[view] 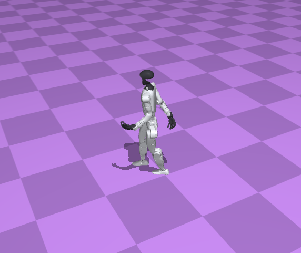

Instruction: Walk run

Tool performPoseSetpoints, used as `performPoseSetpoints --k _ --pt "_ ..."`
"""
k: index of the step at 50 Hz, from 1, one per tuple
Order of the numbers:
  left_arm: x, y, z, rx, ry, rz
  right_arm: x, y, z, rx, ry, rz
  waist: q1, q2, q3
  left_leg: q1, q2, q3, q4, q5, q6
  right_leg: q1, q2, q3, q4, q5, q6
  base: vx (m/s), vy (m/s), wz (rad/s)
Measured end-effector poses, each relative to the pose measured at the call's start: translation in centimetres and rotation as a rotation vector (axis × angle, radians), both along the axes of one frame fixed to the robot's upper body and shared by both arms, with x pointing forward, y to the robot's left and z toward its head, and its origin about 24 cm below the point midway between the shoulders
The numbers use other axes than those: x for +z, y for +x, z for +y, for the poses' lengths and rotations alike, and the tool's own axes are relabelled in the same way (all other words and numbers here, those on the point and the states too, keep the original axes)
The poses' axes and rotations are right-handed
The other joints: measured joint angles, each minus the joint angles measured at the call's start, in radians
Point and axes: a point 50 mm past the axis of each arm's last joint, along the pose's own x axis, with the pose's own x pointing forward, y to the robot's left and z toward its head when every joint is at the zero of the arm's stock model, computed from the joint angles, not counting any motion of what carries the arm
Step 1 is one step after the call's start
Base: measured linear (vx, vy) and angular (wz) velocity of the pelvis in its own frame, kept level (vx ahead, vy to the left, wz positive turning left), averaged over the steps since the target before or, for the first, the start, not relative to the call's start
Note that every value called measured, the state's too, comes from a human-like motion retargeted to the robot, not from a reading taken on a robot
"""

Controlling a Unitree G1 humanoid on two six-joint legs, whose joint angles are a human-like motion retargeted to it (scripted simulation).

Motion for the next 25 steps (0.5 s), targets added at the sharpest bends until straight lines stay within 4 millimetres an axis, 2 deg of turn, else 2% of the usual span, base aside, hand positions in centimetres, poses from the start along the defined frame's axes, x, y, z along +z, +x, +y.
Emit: performPoseSetpoints --k 2,3,4,5,7,8,10,11,13,15,17,18,20,23,25 --pt "-0.2 -0.2 0.0 0.035 -0.004 0.012 1.1 -0.9 1.6 -0.033 0.122 -0.034 -0.003 -0.007 0.032 0.065 -0.001 -0.021 0.01 -0.006 0.0 -0.003 0.034 0.113 -0.113 -0.037 0.038 0.65 -0.27 1.19" --pt "-0.5 -0.5 -0.1 0.055 -0.015 0.027 1.6 -1.3 1.8 -0.028 0.176 -0.043 -0.004 -0.009 0.044 0.098 -0.002 -0.026 0.017 -0.006 0.0 0.0 0.038 0.139 -0.159 -0.059 0.114 0.86 -0.35 0.78" --pt "-0.8 -0.9 -0.2 0.078 -0.03 0.048 1.9 -1.7 1.6 -0.004 0.215 -0.041 0.0 -0.011 0.05 0.126 -0.001 -0.023 0.025 -0.002 -0.003 0.006 0.054 0.164 -0.185 -0.065 0.14 1.04 -0.46 0.46" --pt "-1.2 -1.4 -0.2 0.102 -0.048 0.071 2.1 -2.0 1.1 0.028 0.245 -0.034 0.007 -0.014 0.052 0.151 0.001 -0.014 0.033 0.004 -0.008 0.013 0.077 0.189 -0.201 -0.063 0.14 0.92 -0.39 0.27" --pt "-2.0 -2.5 -0.2 0.147 -0.086 0.119 1.6 -2.0 -0.8 0.134 0.211 -0.012 0.006 -0.028 0.03 0.167 -0.019 0.003 0.061 0.055 -0.028 0.035 0.1 0.273 -0.166 0.014 0.14 0.75 -0.29 0.35" --pt "-2.4 -3.2 -0.1 0.166 -0.101 0.142 1.2 -1.8 -2.0 0.194 0.16 -0.005 0.001 -0.034 0.015 0.168 -0.028 0.012 0.084 0.093 -0.041 0.039 0.096 0.259 -0.135 0.05 0.14 0.91 -0.37 0.83" --pt "-3.3 -4.8 -0.1 0.178 -0.119 0.195 0.3 -1.3 -4.5 0.297 0.022 0.004 -0.044 -0.012 -0.01 0.158 -0.014 0.005 0.185 0.2 -0.072 0.063 0.089 0.232 -0.082 0.049 0.14 1.03 -0.44 1.44" --pt "-3.7 -5.2 -0.4 0.171 -0.128 0.216 -0.5 -0.3 -5.9 0.321 -0.048 -0.02 -0.04 0.002 -0.024 0.127 0.0 0.031 0.253 0.282 -0.109 0.059 0.082 0.217 -0.045 0.035 0.14 0.85 -0.32 1.42" --pt "-4.2 -5.4 -1.6 0.156 -0.149 0.251 -2.0 2.7 -8.7 0.339 -0.157 -0.104 -0.034 0.014 -0.042 0.053 0.034 0.122 0.387 0.449 -0.203 0.065 0.044 0.169 0.007 0.001 0.108 0.74 -0.18 1.37" --pt "-4.3 -5.3 -2.0 0.169 -0.163 0.261 -3.4 6.8 -11.2 0.35 -0.23 -0.203 -0.051 0.009 -0.052 -0.03 0.103 0.26 0.538 0.538 -0.285 0.103 0.01 0.095 0.019 -0.027 0.031 0.65 -0.23 1.58" --pt "-4.1 -4.7 -2.5 0.136 -0.178 0.236 -4.4 11.8 -13.4 0.348 -0.326 -0.296 -0.049 -0.019 -0.062 -0.115 0.127 0.357 0.663 0.516 -0.232 0.134 -0.031 0.03 0.019 -0.048 -0.012 0.53 -0.24 1.64" --pt "-3.9 -4.4 -2.9 0.108 -0.183 0.226 -4.8 14.4 -14.4 0.355 -0.384 -0.352 -0.044 -0.028 -0.065 -0.161 0.152 0.405 0.715 0.442 -0.177 0.149 -0.042 -0.006 0.02 -0.056 -0.027 0.48 -0.2 1.56" --pt "-3.7 -3.9 -3.3 0.066 -0.183 0.209 -4.9 20.0 -16.6 0.413 -0.506 -0.498 -0.015 -0.035 -0.066 -0.244 0.197 0.478 0.76 0.352 -0.119 0.188 -0.055 -0.061 0.004 -0.064 -0.038 0.48 -0.19 1.17" --pt "-3.2 -3.4 -3.5 0.036 -0.152 0.179 -3.7 27.7 -19.5 0.55 -0.661 -0.707 0.06 -0.055 -0.052 -0.341 0.189 0.518 0.699 0.242 -0.128 0.253 -0.053 -0.115 -0.04 -0.063 -0.054 0.42 -0.12 0.73" --pt "-3.0 -3.3 -3.4 0.006 -0.124 0.165 -2.3 31.9 -20.9 0.603 -0.762 -0.812 0.089 -0.057 -0.051 -0.376 0.21 0.58 0.605 0.163 -0.122 0.298 -0.042 -0.182 -0.066 -0.073 -0.06 0.55 -0.13 1.2"
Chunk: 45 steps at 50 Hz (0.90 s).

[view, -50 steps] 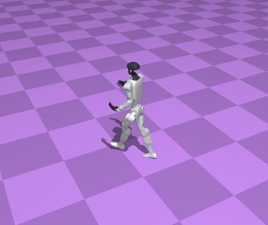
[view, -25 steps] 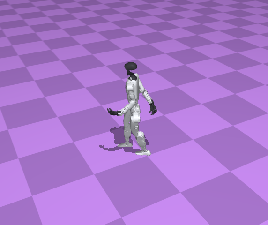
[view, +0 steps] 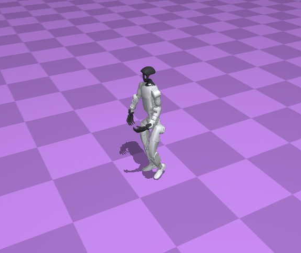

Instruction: Walk run

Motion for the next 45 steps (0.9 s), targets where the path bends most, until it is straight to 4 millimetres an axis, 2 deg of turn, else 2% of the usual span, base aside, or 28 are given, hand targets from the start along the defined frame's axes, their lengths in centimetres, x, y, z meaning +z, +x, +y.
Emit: performPoseSetpoints --k 3,5,7,8,9,12,13,15,16,17,18,20,22,25,28,30,32,35,38,40,42,43,45 --pt "0.2 0.1 0.1 -0.052 0.029 -0.014 2.6 5.1 -1.9 0.018 -0.121 -0.159 0.035 0.016 0.0 -0.026 0.055 0.16 -0.188 -0.075 0.032 0.067 0.045 -0.111 -0.038 -0.03 -0.003 0.38 -0.11 1.46" --pt "0.3 0.1 0.1 -0.073 0.039 -0.017 4.1 7.2 -2.9 0.01 -0.188 -0.247 0.047 0.034 0.001 -0.021 0.061 0.257 -0.316 -0.099 0.036 0.11 0.081 -0.177 -0.058 -0.054 -0.002 0.5 -0.1 1.5" --pt "0.3 0.1 0.2 -0.081 0.057 -0.012 5.7 9.1 -4.0 -0.007 -0.266 -0.355 0.052 0.06 0.002 -0.012 0.02 0.338 -0.479 -0.131 0.004 0.168 0.131 -0.265 -0.075 -0.084 0.011 0.55 -0.12 1.9" --pt "0.2 0.1 0.2 -0.08 0.064 -0.008 6.2 9.6 -4.3 -0.018 -0.295 -0.394 0.047 0.068 0.003 0.002 -0.002 0.383 -0.546 -0.142 -0.012 0.193 0.151 -0.306 -0.079 -0.093 0.022 0.57 -0.11 2.01" --pt "0.2 0.1 0.2 -0.077 0.068 -0.002 6.5 9.8 -4.6 -0.032 -0.317 -0.425 0.042 0.071 0.003 0.014 -0.03 0.401 -0.599 -0.141 0.004 0.216 0.162 -0.343 -0.078 -0.096 0.036 0.62 -0.09 2.01" --pt "-0.3 -0.4 0.0 -0.042 0.059 0.033 6.4 9.7 -4.6 -0.073 -0.348 -0.479 0.053 0.04 0.005 0.078 -0.095 0.402 -0.677 -0.109 0.122 0.282 0.159 -0.403 -0.053 -0.069 0.089 0.73 -0.24 1.15" --pt "-0.5 -0.7 0.1 -0.018 0.052 0.051 5.9 9.4 -4.1 -0.08 -0.345 -0.482 0.079 0.023 0.01 0.11 -0.097 0.402 -0.68 -0.134 0.122 0.303 0.15 -0.387 -0.03 -0.037 0.112 0.94 -0.24 -0.03" --pt "-0.9 -1.2 0.2 0.019 0.029 0.082 4.4 8.0 -3.0 -0.102 -0.334 -0.46 0.133 -0.001 0.017 0.139 -0.099 0.344 -0.666 -0.187 0.122 0.316 0.131 -0.347 0.045 0.099 0.176 0.9 -0.05 -0.15" --pt "-1.1 -1.3 0.3 0.035 0.014 0.092 3.5 7.0 -2.3 -0.109 -0.319 -0.431 0.149 0.006 0.016 0.129 -0.086 0.273 -0.649 -0.201 0.122 0.298 0.128 -0.323 0.105 0.206 0.19 0.58 0.07 0.31" --pt "-1.2 -1.4 0.4 0.052 0.001 0.102 2.6 5.8 -1.6 -0.11 -0.303 -0.398 0.159 0.018 0.015 0.133 -0.068 0.239 -0.636 -0.214 0.122 0.278 0.127 -0.297 0.174 0.302 0.193 0.5 0.11 0.78" --pt "-1.3 -1.5 0.5 0.069 -0.007 0.111 1.6 4.5 -0.8 -0.101 -0.284 -0.357 0.155 0.039 0.015 0.167 -0.043 0.278 -0.632 -0.226 0.122 0.253 0.13 -0.267 0.262 0.376 0.174 0.71 0.16 1.41" --pt "-1.1 -1.2 0.6 0.077 -0.008 0.102 -0.2 1.3 0.3 -0.088 -0.256 -0.262 0.118 0.089 0.018 0.206 -0.022 0.198 -0.631 -0.235 0.122 0.177 0.219 -0.121 0.417 0.506 0.142 0.78 0.15 2.42" --pt "-0.7 -0.1 0.4 0.053 -0.006 0.074 -1.5 -2.7 1.0 -0.102 -0.256 -0.14 0.093 0.133 0.014 0.209 -0.014 0.072 -0.625 -0.23 0.122 0.086 0.292 -0.001 0.53 0.405 0.155 0.42 0.09 2.86" --pt "0.1 1.9 -0.4 -0.002 0.006 0.027 -2.9 -9.6 2.7 -0.153 -0.238 0.045 0.092 0.166 0.017 0.227 -0.026 -0.095 -0.623 -0.216 0.122 -0.01 0.315 0.1 0.598 0.276 0.144 0.54 0.07 2.88" --pt "1.1 3.6 -1.3 -0.084 0.018 -0.04 -3.5 -15.9 5.9 -0.246 -0.142 0.205 0.052 0.174 0.005 0.237 -0.068 -0.311 -0.622 -0.187 0.122 -0.096 0.256 0.101 0.546 0.18 0.055 0.39 -0.05 3.66" --pt "1.7 4.5 -1.8 -0.141 0.018 -0.08 -3.3 -19.3 8.3 -0.309 -0.058 0.294 0.021 0.17 -0.004 0.244 -0.105 -0.45 -0.618 -0.168 0.122 -0.145 0.204 0.098 0.462 0.155 0.006 0.61 -0.18 3.78" --pt "2.2 5.3 -2.2 -0.186 0.019 -0.109 -3.1 -21.7 10.7 -0.344 0.031 0.357 -0.011 0.151 -0.009 0.254 -0.145 -0.552 -0.606 -0.153 0.122 -0.186 0.181 0.156 0.352 0.153 0.02 0.38 -0.21 3.55" --pt "2.6 5.9 -2.5 -0.224 0.03 -0.133 -2.8 -23.7 13.5 -0.314 0.153 0.427 -0.04 0.122 -0.005 0.283 -0.194 -0.677 -0.579 -0.141 0.122 -0.237 0.171 0.276 0.174 0.143 0.039 0.51 -0.3 2.86" --pt "2.7 5.8 -2.1 -0.214 0.045 -0.14 -2.7 -24.0 14.1 -0.178 0.21 0.457 -0.051 0.08 0.021 0.351 -0.225 -0.732 -0.576 -0.127 0.122 -0.281 0.14 0.317 0.035 0.119 0.022 0.54 -0.29 1.74" --pt "2.5 5.3 -1.6 -0.191 0.048 -0.129 -2.7 -23.7 13.7 -0.078 0.215 0.462 -0.065 0.07 0.036 0.398 -0.229 -0.762 -0.575 -0.116 0.122 -0.302 0.148 0.336 -0.048 0.102 0.051 0.71 -0.33 1.14" --pt "2.0 4.5 -1.0 -0.153 0.049 -0.106 -2.8 -23.1 12.5 0.002 0.191 0.461 -0.069 0.061 0.047 0.449 -0.233 -0.76 -0.576 -0.099 0.122 -0.309 0.142 0.276 -0.096 0.084 0.131 0.66 -0.26 0.58" --pt "1.8 4.1 -0.6 -0.128 0.051 -0.09 -2.9 -22.8 11.7 0.032 0.17 0.461 -0.073 0.062 0.048 0.472 -0.23 -0.749 -0.577 -0.084 0.122 -0.306 0.153 0.265 -0.106 0.088 0.116 0.64 -0.16 0.33" --pt "1.2 3.2 -0.1 -0.074 0.054 -0.054 -2.9 -22.0 10.1 0.059 0.11 0.464 -0.079 0.068 0.04 0.509 -0.229 -0.71 -0.576 -0.034 0.122 -0.291 0.184 0.282 -0.094 0.139 0.044 0.73 -0.1 0.3"
